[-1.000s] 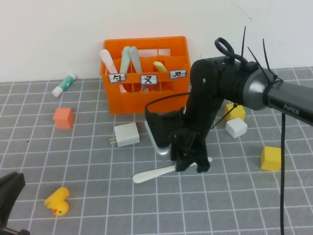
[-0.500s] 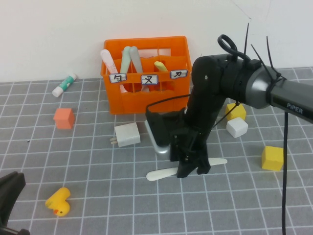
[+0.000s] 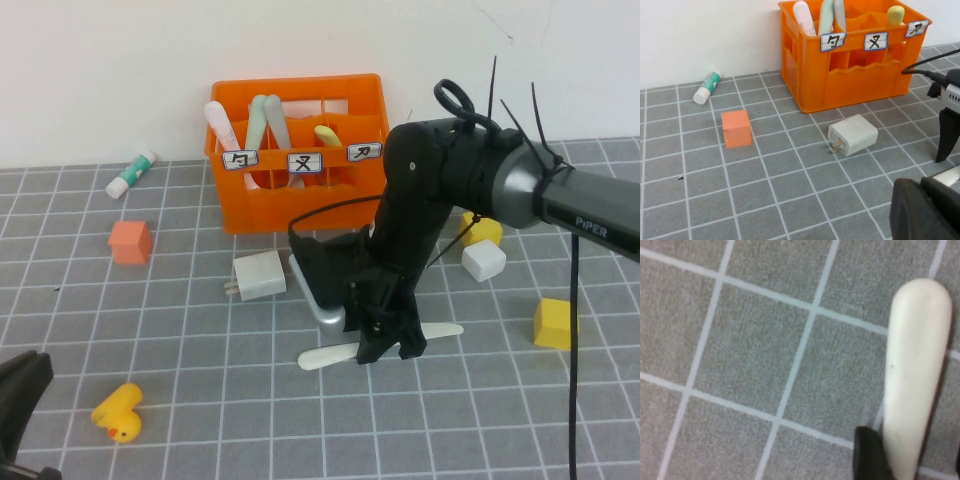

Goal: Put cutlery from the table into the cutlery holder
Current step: Pick up the knife

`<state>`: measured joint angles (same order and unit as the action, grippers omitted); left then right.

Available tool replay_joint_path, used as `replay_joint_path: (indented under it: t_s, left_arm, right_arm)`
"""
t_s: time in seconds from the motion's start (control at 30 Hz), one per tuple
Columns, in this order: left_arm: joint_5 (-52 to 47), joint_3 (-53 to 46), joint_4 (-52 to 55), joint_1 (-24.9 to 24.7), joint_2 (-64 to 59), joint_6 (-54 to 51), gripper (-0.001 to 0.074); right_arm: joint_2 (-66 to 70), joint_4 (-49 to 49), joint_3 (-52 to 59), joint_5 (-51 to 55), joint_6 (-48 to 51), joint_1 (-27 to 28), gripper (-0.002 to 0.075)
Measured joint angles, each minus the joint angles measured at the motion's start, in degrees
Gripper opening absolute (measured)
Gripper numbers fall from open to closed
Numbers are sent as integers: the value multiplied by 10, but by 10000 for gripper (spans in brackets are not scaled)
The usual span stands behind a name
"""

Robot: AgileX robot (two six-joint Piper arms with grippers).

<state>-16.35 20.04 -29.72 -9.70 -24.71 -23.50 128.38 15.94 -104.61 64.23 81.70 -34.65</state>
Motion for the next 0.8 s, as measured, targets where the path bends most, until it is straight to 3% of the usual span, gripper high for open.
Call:
replay_joint_path:
  t_s: [0.27,0.6,0.8]
  left_arm:
    - [0,0,-4,0,0,3,-1]
    - [1,0,-7,0,0,2,-1]
    - [1,0,-7,0,0,2,-1]
  right_arm:
    - [0,-20,-2,-11,2,-14,134]
    - [0,-43,-6,-11,-37,-23,129]
    - [3,-5,-31,2,-40,-24,129]
